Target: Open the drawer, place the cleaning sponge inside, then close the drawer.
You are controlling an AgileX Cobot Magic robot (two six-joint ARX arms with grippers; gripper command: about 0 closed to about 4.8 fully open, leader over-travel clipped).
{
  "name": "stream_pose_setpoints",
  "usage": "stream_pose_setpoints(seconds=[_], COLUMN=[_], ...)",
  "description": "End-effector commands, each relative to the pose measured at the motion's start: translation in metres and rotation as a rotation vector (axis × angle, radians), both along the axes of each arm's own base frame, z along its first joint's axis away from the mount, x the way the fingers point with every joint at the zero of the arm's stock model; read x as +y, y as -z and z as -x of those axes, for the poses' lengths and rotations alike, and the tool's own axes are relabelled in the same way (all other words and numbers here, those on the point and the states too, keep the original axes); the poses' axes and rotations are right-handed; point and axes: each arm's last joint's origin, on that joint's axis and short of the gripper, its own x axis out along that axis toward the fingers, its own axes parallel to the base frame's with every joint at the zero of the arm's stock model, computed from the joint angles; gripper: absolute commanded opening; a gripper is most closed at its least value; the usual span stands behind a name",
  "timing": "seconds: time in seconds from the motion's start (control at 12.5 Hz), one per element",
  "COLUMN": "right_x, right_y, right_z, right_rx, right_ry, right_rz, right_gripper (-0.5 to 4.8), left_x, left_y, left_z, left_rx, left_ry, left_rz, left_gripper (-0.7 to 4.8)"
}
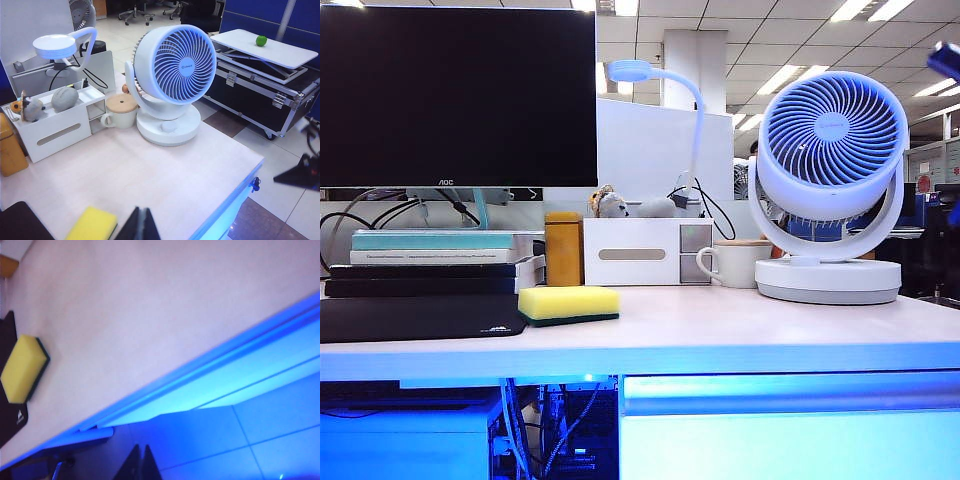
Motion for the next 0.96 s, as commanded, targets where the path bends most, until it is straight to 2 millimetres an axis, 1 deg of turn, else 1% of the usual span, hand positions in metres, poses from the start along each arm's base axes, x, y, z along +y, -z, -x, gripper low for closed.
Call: stream_pose_setpoints(seconds=[0.08,0.16,0.32,0.48,0.64,0.72,0.96], right_x=[0.003,0.004,0.002,0.001,-0.006,-0.010,-0.021], right_y=[0.023,0.041,0.056,0.071,0.092,0.099,0.097], right_z=[0.004,0.007,0.013,0.022,0.039,0.044,0.043], right_rx=[-0.013,-0.097,-0.143,-0.196,-0.246,-0.233,-0.276], right_ry=[-0.035,-0.046,0.014,0.056,0.134,0.174,0.238], right_rz=[-0.139,-0.213,-0.317,-0.376,-0.432,-0.422,-0.389], right_gripper=[-0.02,-0.01,-0.02,-0.01,-0.01,-0.01,-0.01], left_x=[0.000,0.000,0.000,0.000,0.000,0.000,0.000], left_y=[-0.003,-0.003,-0.003,-0.003,-0.003,-0.003,-0.003], left_z=[0.001,0.001,0.001,0.001,0.002,0.002,0.002], left_rx=[-0.016,-0.016,-0.016,-0.016,-0.015,-0.015,-0.015], left_ry=[0.007,0.017,0.017,0.017,0.039,0.039,0.039], left_rz=[0.010,0.011,0.011,0.011,0.014,0.014,0.014], left_gripper=[-0.06,-0.06,-0.06,-0.06,-0.06,-0.06,-0.06])
